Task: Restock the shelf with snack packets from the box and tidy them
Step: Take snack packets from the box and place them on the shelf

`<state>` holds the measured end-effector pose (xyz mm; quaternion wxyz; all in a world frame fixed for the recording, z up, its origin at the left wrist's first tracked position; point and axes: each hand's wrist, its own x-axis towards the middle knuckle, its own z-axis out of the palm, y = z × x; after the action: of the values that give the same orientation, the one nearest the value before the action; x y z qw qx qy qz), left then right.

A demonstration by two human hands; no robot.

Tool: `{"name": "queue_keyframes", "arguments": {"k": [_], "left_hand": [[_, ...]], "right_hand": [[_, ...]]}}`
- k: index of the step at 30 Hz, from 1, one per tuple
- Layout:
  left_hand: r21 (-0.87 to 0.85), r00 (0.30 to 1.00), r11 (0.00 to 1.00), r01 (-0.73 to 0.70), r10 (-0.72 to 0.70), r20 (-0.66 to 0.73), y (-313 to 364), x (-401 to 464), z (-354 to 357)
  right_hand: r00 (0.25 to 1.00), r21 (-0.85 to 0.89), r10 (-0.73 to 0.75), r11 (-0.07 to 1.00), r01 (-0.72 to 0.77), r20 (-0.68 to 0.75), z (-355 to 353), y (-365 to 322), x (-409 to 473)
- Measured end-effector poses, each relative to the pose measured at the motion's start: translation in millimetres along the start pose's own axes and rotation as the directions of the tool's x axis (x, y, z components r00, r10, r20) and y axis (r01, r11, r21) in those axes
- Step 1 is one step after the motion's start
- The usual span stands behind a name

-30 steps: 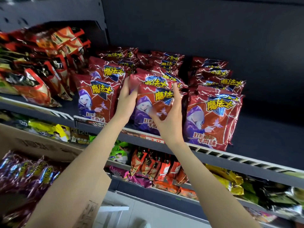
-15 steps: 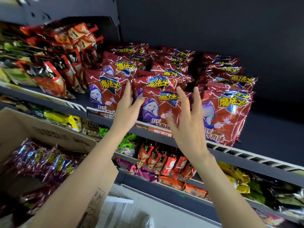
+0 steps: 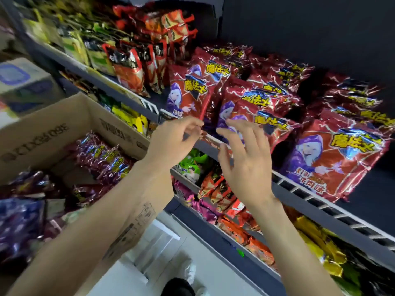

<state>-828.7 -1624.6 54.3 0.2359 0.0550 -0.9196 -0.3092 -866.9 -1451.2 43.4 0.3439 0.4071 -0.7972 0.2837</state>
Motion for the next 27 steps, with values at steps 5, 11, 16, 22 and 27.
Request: {"name": "queue_keyframes", "arguments": {"k": [5, 11, 16, 22, 27], "left_hand": [[0.341, 0.956, 0.935, -0.097, 0.182, -0.228, -33, -61, -61], [0.556, 0.988, 0.82, 0.139, -0.072, -0.139, -131, -153, -145], [0.647, 0.886, 0.673, 0.358, -0.463, -0.007, -234, -221, -198], [0.818, 0.677, 0.471, 0.329, -0.722, 0.144, -305, -236, -211], [0.804, 0.628, 0.492, 0.334, -0.752, 0.199, -321, -236, -210]], "right_hand": [[0.958, 0.293, -0.107, 0.956, 0.024, 0.268, 41, -52, 14], [0.62, 0.508, -0.42, 0.861, 0.041, 0.663, 129, -132, 36], [0.401, 0.586, -0.619, 0.78, 0.218, 0.675, 225, -198, 48], [0.226, 0.6, -0.673, 0.734, 0.317, 0.704, 325, -265, 44], [0.091, 0.666, -0.698, 0.707, 0.238, 0.71, 366, -303, 27]]}}
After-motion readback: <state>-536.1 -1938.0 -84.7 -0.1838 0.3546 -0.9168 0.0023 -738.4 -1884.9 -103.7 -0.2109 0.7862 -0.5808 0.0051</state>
